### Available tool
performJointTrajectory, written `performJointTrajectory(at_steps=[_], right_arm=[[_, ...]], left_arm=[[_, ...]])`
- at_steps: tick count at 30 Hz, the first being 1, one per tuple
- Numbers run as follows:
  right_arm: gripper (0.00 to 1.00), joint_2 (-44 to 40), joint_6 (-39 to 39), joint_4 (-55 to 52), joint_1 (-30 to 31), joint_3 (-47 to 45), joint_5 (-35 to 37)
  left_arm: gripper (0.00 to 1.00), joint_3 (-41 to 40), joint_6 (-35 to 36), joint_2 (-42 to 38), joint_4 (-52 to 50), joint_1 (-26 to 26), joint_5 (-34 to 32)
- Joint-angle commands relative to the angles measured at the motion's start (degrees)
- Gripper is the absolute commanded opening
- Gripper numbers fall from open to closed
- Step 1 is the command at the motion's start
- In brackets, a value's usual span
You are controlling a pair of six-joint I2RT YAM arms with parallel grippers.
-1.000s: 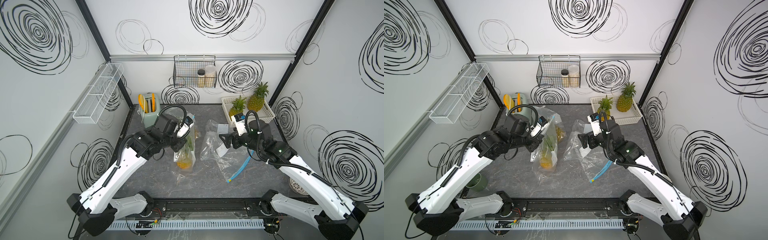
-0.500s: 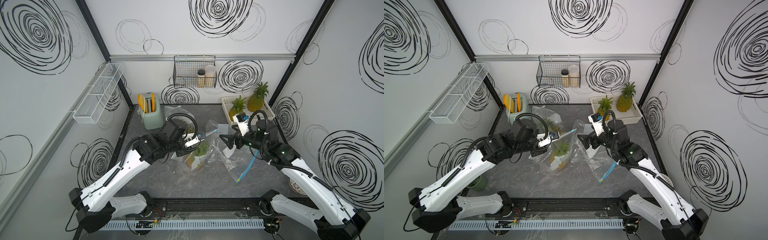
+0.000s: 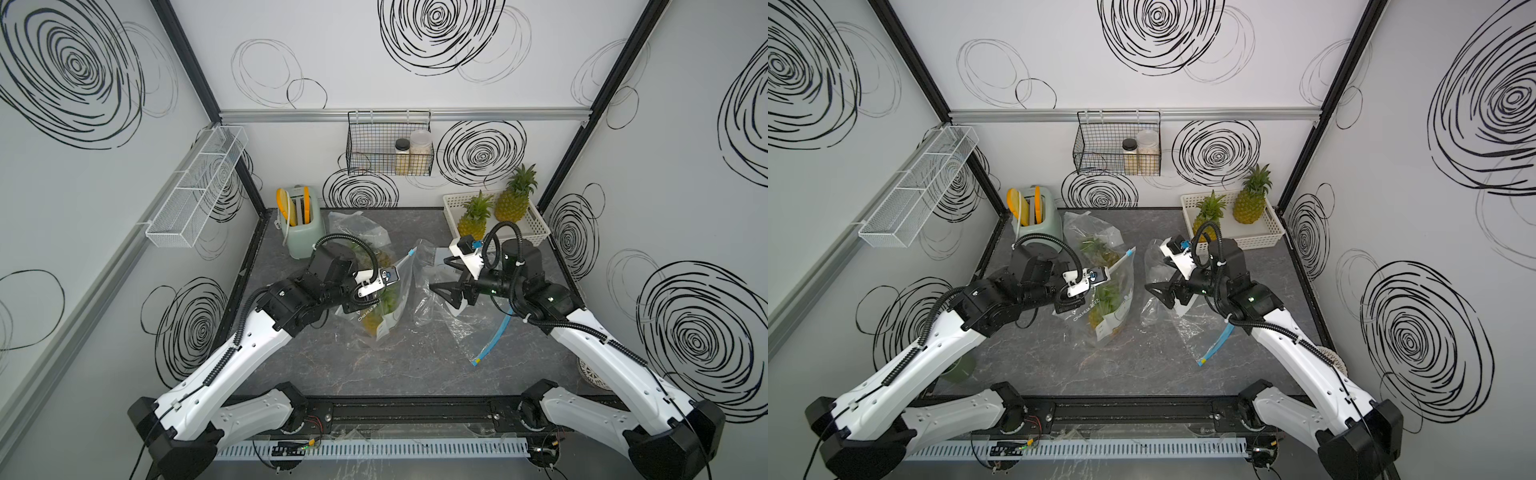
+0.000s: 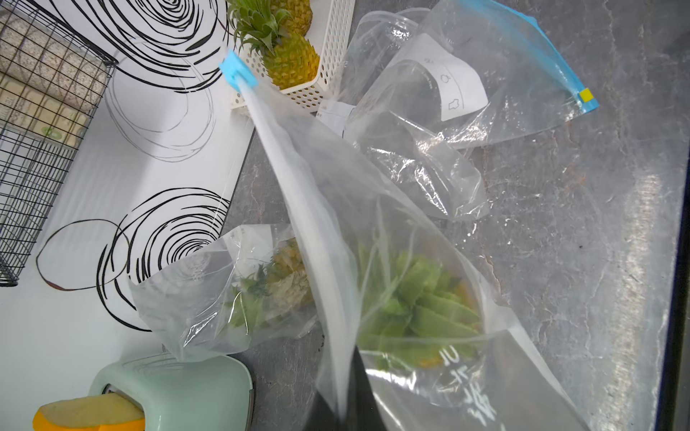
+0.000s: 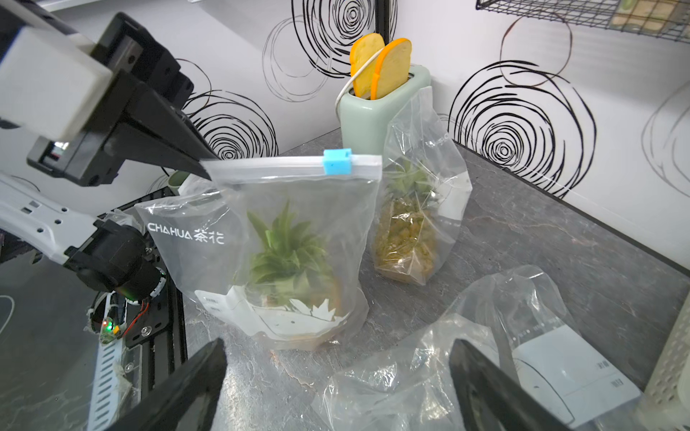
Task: Open the zip-top bag and take out the pineapple
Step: Adjust the zipper food storage bag at the center of the board.
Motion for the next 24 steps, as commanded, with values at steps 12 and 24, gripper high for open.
performJointTrajectory(at_steps=[12, 24], right_arm=[[0.88, 12.9, -6.6, 9.5, -0.3, 8.1, -8.1], [0.81, 18.3, -6.5, 13.1, 0.3, 11.8, -14.0]], left_arm=[[0.0, -0.5, 3.4, -2.8, 3.0, 4.1, 6.5], [0.0, -2.9, 3.4, -4.2, 4.6, 6.3, 8.2]])
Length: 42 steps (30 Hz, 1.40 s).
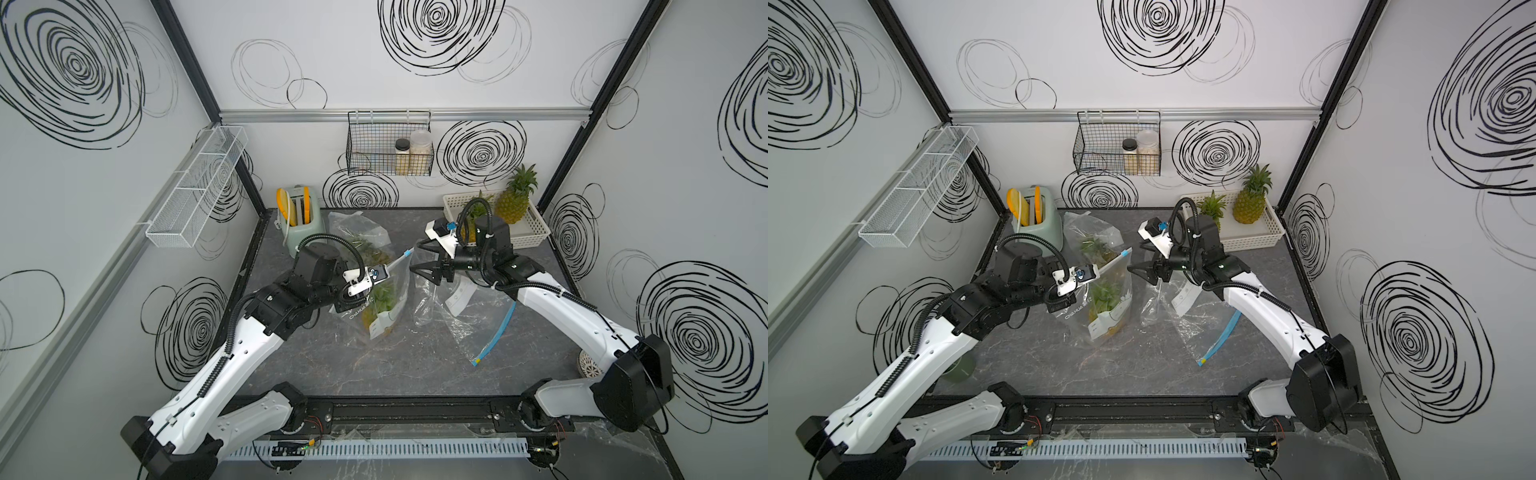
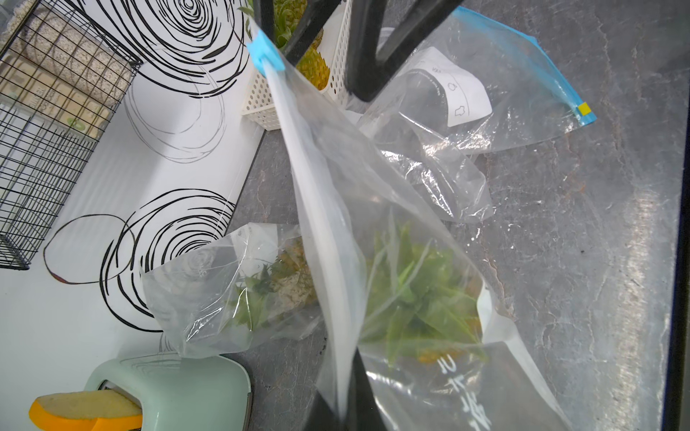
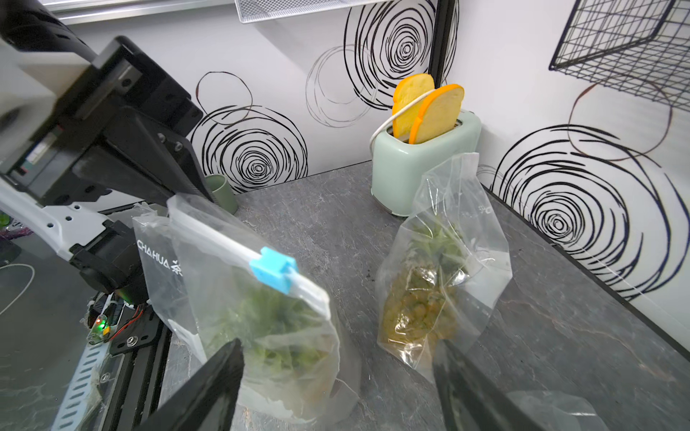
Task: Open the zip-top bag and take out the pineapple
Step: Adjust the zipper food storage bag at the center of the board.
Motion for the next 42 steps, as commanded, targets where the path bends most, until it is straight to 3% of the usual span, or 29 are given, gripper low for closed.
performJointTrajectory(at_steps=[1, 4, 10, 11, 16, 24, 30, 32, 36, 40, 42], right_arm=[[0.79, 0.8, -1.4, 2.3, 0.5, 2.6, -3.3], [0.71, 2.2, -1.6, 1.2, 0.8, 4.4, -4.7], [0.67, 2.8, -2.0, 1.0, 1.9, 5.4, -4.7], [0.64, 2.8, -2.0, 0.8, 2.0, 5.4, -4.7], [0.33, 2.5, -2.2, -0.1, 2.1, 5.7, -5.0], [0.21, 0.5, -1.5, 0.0, 2.5, 4.7, -4.1], [0.05, -0.3, -1.5, -1.2, 2.7, 4.7, -3.6], [0.0, -0.5, -1.2, -1.7, 2.7, 5.0, -3.1], [0.0, -1.7, 0.4, -2.3, 3.7, 5.1, 0.3], [0.0, -3.8, 2.5, -3.6, 6.5, 5.2, 5.0], [0.0, -4.9, 2.9, -4.6, 9.2, 5.2, 8.4]], left_arm=[[0.0, -0.5, 1.6, -0.9, 3.4, 0.7, 2.2], [0.0, -0.8, 1.4, -0.9, 3.8, 0.8, 2.3], [0.0, -1.5, 1.1, -0.9, 4.4, 0.9, 2.5], [0.0, -1.5, 1.1, -1.0, 4.4, 0.9, 2.5], [0.0, -1.6, 0.9, -1.2, 4.7, 1.1, 2.1], [0.0, -1.4, -0.3, -0.5, 5.7, 1.8, -0.1], [0.01, -0.5, -1.9, 0.7, 7.7, 2.9, -2.5], [0.13, 0.1, -2.5, 1.2, 8.4, 3.0, -3.1], [0.53, 3.5, -5.4, 2.9, 8.1, 3.1, -3.6], [0.65, 9.3, -11.6, 5.2, 4.9, 3.1, 1.2], [0.68, 12.4, -15.4, 6.7, 2.6, 3.0, 7.2]])
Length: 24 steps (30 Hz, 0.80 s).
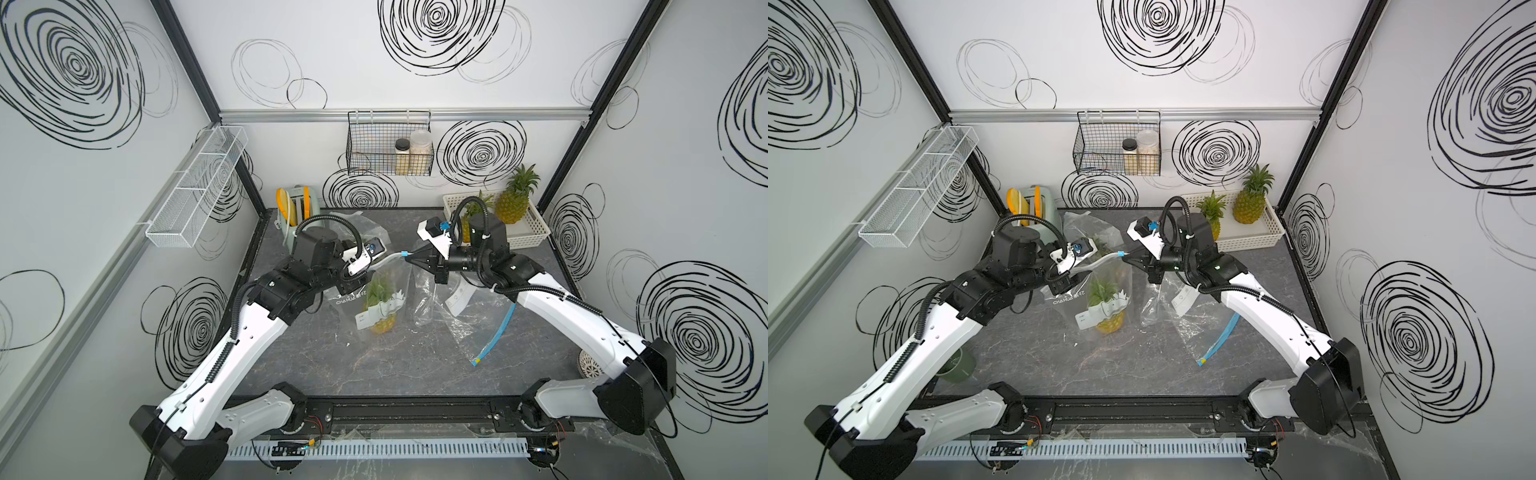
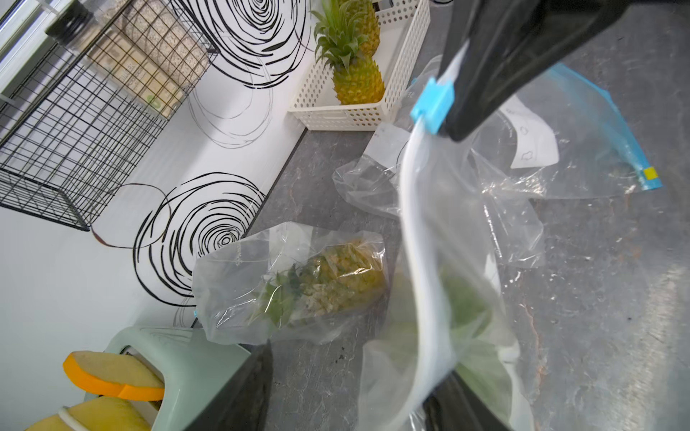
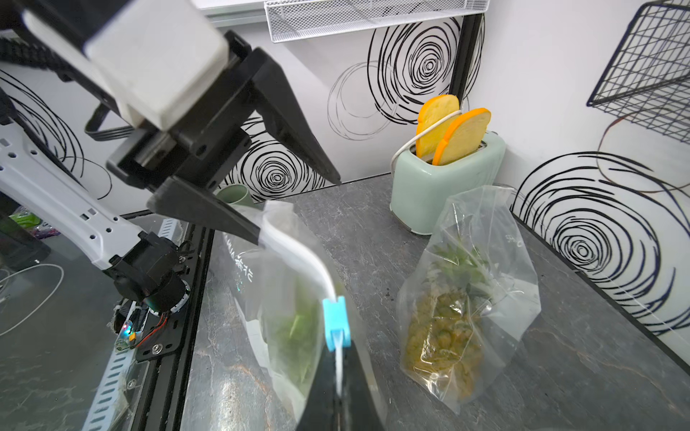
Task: Open the zip-top bag and take out the pineapple
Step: Adjust the zipper food storage bag at the center of the board.
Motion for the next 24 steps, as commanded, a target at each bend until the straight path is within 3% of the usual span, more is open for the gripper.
performJointTrajectory(at_steps=[1, 7, 24], right_arm=[[0.0, -3.4, 1.2, -1.2, 4.2, 1.0, 5.7], [0.0, -5.0, 3.9, 0.0, 8.0, -1.6, 9.7], [0.0, -5.5, 1.4, 0.7, 8.2, -3.6, 11.6]], left_arm=[[0.68, 5.2, -7.6, 1.4, 0.4, 0.2, 9.9], [0.68, 3.3, -13.2, 1.3, 6.2, -0.5, 21.2], [0.67, 5.0, -5.1, 4.7, -0.1, -0.4, 23.3]])
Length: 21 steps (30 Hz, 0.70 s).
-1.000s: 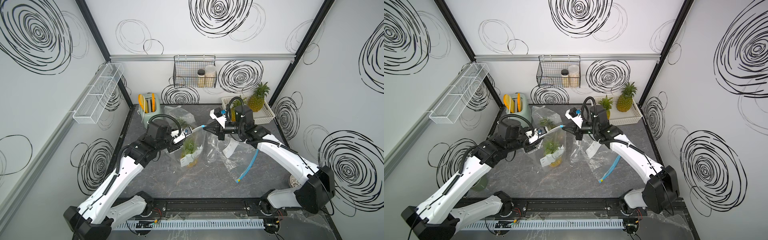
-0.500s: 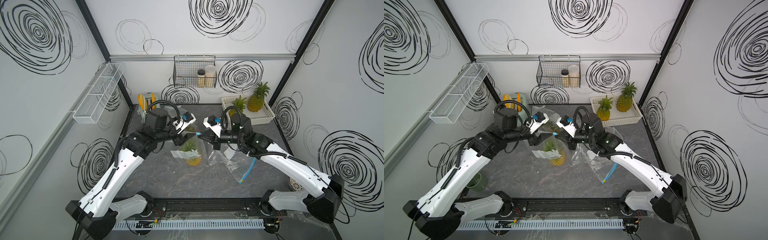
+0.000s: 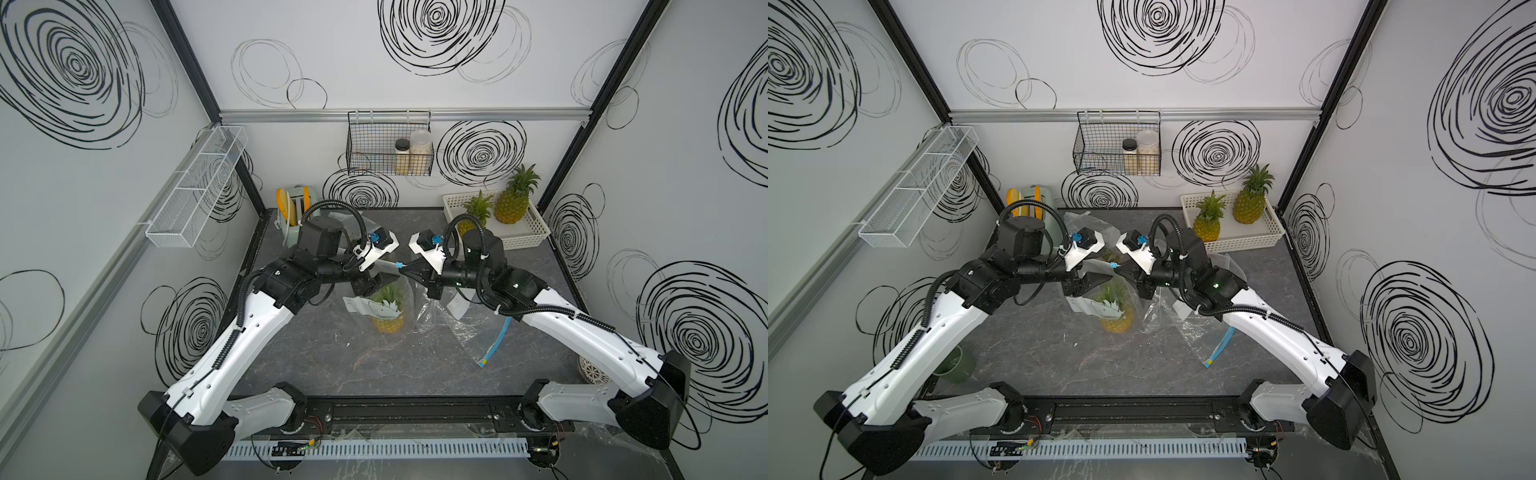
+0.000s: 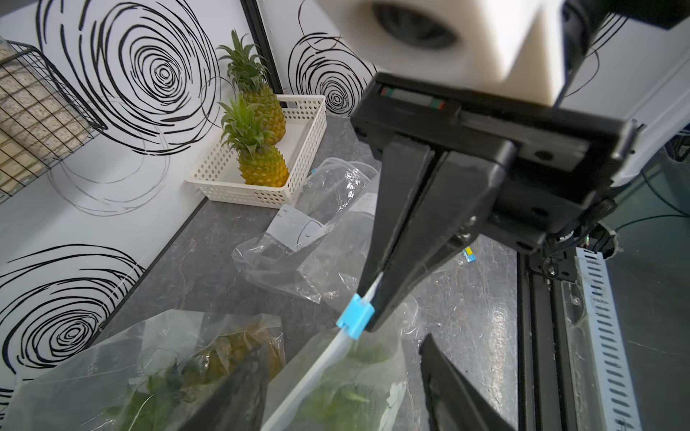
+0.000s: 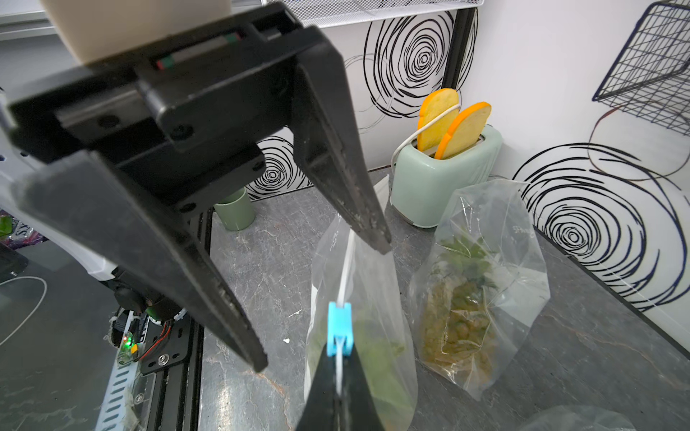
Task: Open the zip-top bag and take out the pineapple
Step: Adjust the zipper food storage bag at the center of the board, then unzip the zipper on the zipper food storage bag.
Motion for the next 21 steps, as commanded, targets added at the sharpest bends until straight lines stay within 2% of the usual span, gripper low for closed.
performJointTrajectory(at_steps=[1, 11, 21], right_arm=[[0.0, -1.1, -2.1, 1.7, 0.2, -1.0, -0.2], [0.0, -0.5, -4.2, 1.8, 0.0, -1.6, -0.3], [0.0, -0.1, -4.2, 2.3, -0.4, -1.7, 0.0]], left_arm=[[0.66, 1.7, 3.3, 1.2, -0.8, 0.4, 2.6], [0.59, 3.3, 5.5, 3.6, -0.1, 1.5, 7.9], [0.5, 3.3, 6.0, 5.4, -0.7, 1.8, 9.4]])
